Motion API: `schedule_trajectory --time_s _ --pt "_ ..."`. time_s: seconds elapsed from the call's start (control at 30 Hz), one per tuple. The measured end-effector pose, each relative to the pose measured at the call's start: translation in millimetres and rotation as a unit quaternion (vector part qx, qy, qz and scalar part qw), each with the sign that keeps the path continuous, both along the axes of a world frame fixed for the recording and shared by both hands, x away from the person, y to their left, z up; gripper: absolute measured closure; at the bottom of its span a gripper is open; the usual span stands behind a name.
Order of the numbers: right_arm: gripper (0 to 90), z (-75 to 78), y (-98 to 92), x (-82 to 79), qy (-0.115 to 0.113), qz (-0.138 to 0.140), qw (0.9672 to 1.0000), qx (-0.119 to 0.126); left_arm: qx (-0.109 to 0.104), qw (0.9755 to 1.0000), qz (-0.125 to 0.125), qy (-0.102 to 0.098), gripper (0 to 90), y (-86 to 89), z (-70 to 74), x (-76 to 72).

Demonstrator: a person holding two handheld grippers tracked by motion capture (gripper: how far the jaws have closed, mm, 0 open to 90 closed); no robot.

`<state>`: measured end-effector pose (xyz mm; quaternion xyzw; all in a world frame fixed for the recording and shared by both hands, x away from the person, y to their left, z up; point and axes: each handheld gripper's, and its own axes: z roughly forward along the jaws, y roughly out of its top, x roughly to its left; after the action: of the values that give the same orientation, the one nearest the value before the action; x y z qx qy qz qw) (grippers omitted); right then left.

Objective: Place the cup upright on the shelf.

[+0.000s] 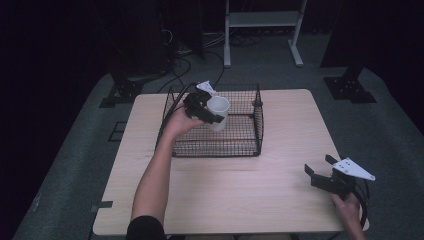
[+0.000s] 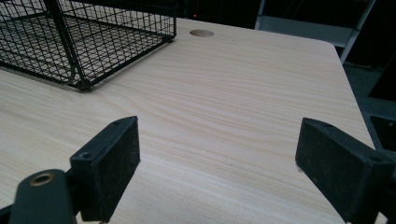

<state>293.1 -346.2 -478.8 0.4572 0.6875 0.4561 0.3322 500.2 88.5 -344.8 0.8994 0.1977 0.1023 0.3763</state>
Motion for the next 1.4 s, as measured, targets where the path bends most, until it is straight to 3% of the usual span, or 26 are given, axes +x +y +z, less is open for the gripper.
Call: schedule_trajectory --time_s 0.33,0.53,0.77,0.83,0.93,1.4 --pt "13.1 0.0 -0.2 0.1 0.000 0.000 1.0000 0.001 0.000 0.9999 -0.001 0.011 20.9 -5.6 -14.8 11.2" --pt "13.0 0.0 -0.2 0.1 0.000 0.000 1.0000 0.001 -0.006 0.9999 -0.002 0.008 20.9 -8.3 -13.1 14.1" --pt "13.0 0.0 -0.2 0.1 0.000 0.000 1.0000 0.001 0.010 0.9999 -0.010 0.000 20.8 -15.1 -12.1 19.7" --pt "13.0 0.0 -0.3 0.1 0.000 -0.001 1.0000 0.001 0.003 0.9999 -0.010 0.003 20.8 -15.7 -14.6 21.6" --pt "13.0 0.0 -0.3 0.1 0.000 -0.001 1.0000 0.001 0.012 0.9998 -0.013 0.009 20.8 -16.3 -19.6 24.5" --pt "13.0 0.0 -0.3 0.1 0.000 -0.001 1.0000 0.001 0.009 0.9992 -0.017 0.035 20.8 -21.9 -37.5 32.9"
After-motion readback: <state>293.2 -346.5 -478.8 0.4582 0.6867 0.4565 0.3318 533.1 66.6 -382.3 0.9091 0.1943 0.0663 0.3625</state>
